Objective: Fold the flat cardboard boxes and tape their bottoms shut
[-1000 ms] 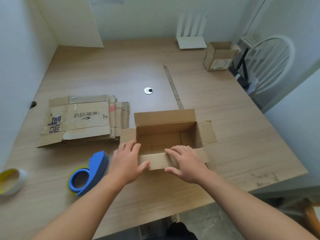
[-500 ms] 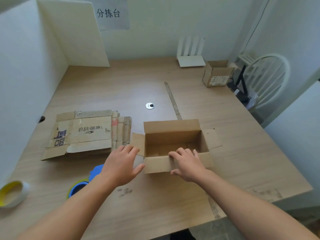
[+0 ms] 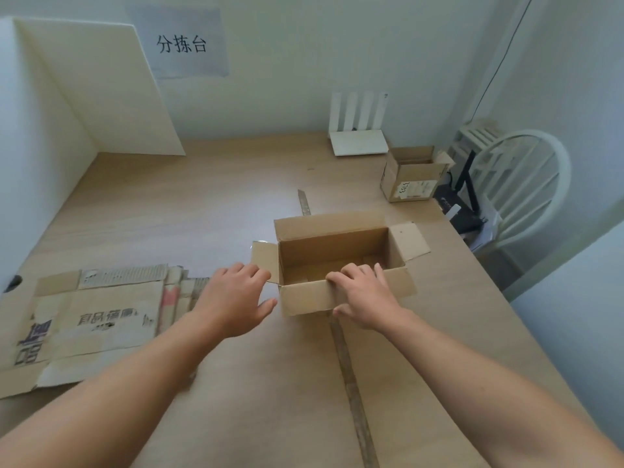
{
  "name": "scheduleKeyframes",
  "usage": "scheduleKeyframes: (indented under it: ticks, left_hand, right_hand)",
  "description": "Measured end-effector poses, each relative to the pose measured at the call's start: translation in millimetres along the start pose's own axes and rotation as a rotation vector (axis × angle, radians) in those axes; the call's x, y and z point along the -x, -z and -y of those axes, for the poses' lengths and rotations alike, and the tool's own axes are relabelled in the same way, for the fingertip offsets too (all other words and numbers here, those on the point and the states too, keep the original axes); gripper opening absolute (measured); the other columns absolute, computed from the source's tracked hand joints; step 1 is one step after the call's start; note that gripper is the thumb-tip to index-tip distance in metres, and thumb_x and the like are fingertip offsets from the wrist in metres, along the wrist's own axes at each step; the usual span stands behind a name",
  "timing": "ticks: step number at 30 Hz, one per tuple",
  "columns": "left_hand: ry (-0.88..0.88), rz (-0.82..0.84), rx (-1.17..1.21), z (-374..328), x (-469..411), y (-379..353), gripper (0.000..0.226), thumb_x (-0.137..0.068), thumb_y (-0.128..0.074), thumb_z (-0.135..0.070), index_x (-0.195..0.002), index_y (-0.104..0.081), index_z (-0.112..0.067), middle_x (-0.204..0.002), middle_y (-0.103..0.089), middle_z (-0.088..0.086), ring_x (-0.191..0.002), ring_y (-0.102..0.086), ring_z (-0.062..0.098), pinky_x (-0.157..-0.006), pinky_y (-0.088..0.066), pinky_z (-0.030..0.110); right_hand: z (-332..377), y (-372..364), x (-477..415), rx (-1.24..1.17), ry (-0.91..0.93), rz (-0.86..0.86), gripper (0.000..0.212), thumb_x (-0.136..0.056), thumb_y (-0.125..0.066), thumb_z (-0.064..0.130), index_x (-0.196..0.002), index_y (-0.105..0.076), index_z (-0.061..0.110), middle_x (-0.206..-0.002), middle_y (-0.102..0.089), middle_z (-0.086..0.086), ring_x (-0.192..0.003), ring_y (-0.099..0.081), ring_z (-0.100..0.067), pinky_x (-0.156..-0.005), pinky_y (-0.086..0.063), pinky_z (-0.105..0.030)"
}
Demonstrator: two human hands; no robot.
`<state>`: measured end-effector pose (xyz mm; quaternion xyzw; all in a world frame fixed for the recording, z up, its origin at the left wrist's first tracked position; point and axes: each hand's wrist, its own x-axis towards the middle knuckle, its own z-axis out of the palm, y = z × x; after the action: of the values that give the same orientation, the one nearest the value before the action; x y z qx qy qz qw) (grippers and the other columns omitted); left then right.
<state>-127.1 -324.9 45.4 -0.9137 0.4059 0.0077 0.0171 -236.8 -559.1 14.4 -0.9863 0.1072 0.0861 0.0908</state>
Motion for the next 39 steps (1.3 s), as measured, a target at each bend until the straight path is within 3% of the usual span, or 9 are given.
scheduleKeyframes:
  ticks: [17,21,24,27,30,35,37,39]
  left_hand:
    - [0.144,-0.054,0.123,14,-209,-17,0.051,-0.095,-0.048,-0.052,-0.137,-0.048,-0.023,-0.132,-0.055,-0.003,-0.122,-0.048,0.021,-0.097,-0.041,0.034]
    - [0.118,-0.007,0.086,19,-230,-37,0.066,-0.091,-0.052,-0.058,-0.146,-0.035,-0.027,-0.146,-0.041,-0.003,-0.132,-0.036,0.022,-0.107,-0.036,0.035]
    - [0.287,-0.001,0.292,20,-238,-48,0.089,-0.082,-0.063,-0.065,-0.153,-0.023,-0.028,-0.154,-0.026,0.000,-0.140,-0.023,0.025,-0.114,-0.030,0.040]
    - [0.436,-0.008,0.545,19,-238,-60,0.109,-0.074,-0.070,-0.067,-0.157,-0.011,-0.027,-0.159,-0.012,0.002,-0.145,-0.010,0.025,-0.117,-0.025,0.044]
    - [0.474,0.002,0.710,23,-238,-67,0.114,-0.071,-0.072,-0.067,-0.158,-0.010,-0.024,-0.160,-0.017,0.007,-0.147,-0.016,0.025,-0.118,-0.024,0.042]
    - [0.275,-0.157,0.746,23,-235,-70,0.085,-0.081,-0.073,-0.046,-0.152,-0.032,-0.022,-0.145,-0.042,0.001,-0.131,-0.045,0.018,-0.108,-0.042,0.041]
    - [0.292,-0.207,0.766,23,-236,-72,0.075,-0.087,-0.072,-0.036,-0.151,-0.035,-0.023,-0.140,-0.046,0.000,-0.127,-0.049,0.017,-0.105,-0.045,0.041]
    - [0.329,-0.220,0.806,25,-238,-72,0.070,-0.089,-0.071,-0.033,-0.150,-0.038,-0.024,-0.140,-0.048,-0.001,-0.127,-0.049,0.016,-0.105,-0.045,0.042]
  right_hand:
    - [-96,29,-226,-0.023,0.059,-0.092,0.063,-0.089,-0.066,0.048,-0.144,-0.038,0.036,-0.133,-0.042,0.002,-0.129,-0.037,-0.024,-0.122,-0.006,-0.051]
    - [-107,28,-234,0.012,0.155,-0.005,0.063,-0.095,-0.057,0.050,-0.151,-0.033,0.032,-0.145,-0.040,0.000,-0.136,-0.033,-0.025,-0.122,-0.006,-0.052]
    - [-118,22,-236,-0.037,0.236,0.008,0.047,-0.101,-0.048,0.047,-0.145,-0.046,0.030,-0.145,-0.046,0.002,-0.133,-0.042,-0.024,-0.120,-0.018,-0.049]
    - [-124,20,-238,-0.024,0.312,-0.076,0.037,-0.104,-0.043,0.043,-0.133,-0.060,0.029,-0.136,-0.059,0.006,-0.119,-0.056,-0.022,-0.105,-0.036,-0.039]
    - [-123,25,-238,0.031,0.343,-0.115,0.034,-0.105,-0.039,0.043,-0.125,-0.063,0.032,-0.125,-0.066,0.011,-0.115,-0.059,-0.014,-0.110,-0.028,-0.037]
    - [-127,32,-235,-0.015,0.423,-0.212,0.030,-0.101,-0.049,0.046,-0.116,-0.067,0.027,-0.109,-0.070,0.008,-0.109,-0.060,-0.020,-0.094,-0.034,-0.035]
    - [-136,37,-233,-0.079,0.438,-0.359,0.041,-0.094,-0.051,0.053,-0.118,-0.069,0.024,-0.117,-0.068,0.002,-0.115,-0.056,-0.025,-0.097,-0.039,-0.041]
    - [-155,47,-231,-0.206,0.289,-0.643,0.047,-0.092,-0.052,0.052,-0.122,-0.068,0.020,-0.127,-0.063,-0.005,-0.122,-0.049,-0.027,-0.106,-0.037,-0.044]
